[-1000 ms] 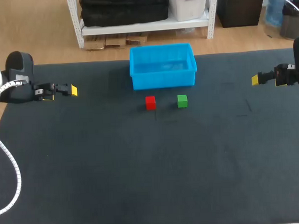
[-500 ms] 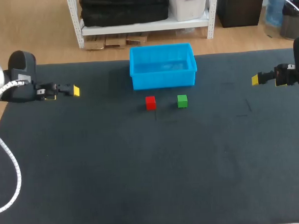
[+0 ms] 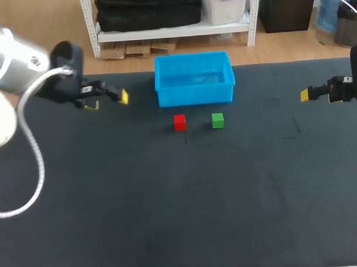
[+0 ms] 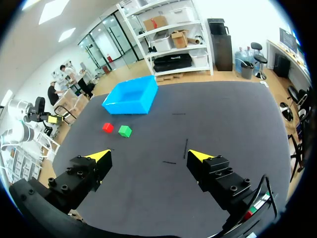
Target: Use the left arm to pick the red cube and place it into the blue plastic box first, then use the right arm to grasp the green cube and put it into the same blue plastic box after the first action is fully finished.
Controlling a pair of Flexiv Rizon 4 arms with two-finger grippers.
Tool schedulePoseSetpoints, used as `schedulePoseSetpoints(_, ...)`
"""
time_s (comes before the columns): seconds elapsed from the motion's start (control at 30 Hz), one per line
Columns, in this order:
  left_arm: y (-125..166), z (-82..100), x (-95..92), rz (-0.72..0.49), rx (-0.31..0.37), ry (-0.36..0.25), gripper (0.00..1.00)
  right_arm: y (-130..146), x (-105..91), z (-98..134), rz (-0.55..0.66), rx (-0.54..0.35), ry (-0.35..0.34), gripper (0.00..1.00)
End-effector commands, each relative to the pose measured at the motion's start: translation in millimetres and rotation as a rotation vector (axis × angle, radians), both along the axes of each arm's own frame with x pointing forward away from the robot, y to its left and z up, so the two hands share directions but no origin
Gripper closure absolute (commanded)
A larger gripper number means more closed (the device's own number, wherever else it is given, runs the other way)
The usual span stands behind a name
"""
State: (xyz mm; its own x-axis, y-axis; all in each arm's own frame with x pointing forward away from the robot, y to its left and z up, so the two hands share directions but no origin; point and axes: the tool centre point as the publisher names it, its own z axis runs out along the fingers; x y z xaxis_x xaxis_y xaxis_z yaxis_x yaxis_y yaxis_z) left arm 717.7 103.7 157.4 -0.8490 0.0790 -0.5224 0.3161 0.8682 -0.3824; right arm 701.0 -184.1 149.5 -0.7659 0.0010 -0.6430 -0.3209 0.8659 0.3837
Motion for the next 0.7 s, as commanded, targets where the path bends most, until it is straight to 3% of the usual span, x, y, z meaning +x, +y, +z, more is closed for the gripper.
schedulePoseSetpoints(0.03,-31,-12.1,23.4,0.053,0.184,0.085,0.0,0,-0.2,0,0.0,-0.001,0.0,0.0)
schedulePoseSetpoints(0.23,-48,-18.0,27.9,0.038,0.197,0.104,0.0,0,-0.2,0,0.0,-0.001,0.0,0.0)
schedulePoseSetpoints(0.7,-49,-19.0,29.2,0.05,0.181,0.122,0.0,0,-0.2,0,0.0,-0.001,0.0,0.0)
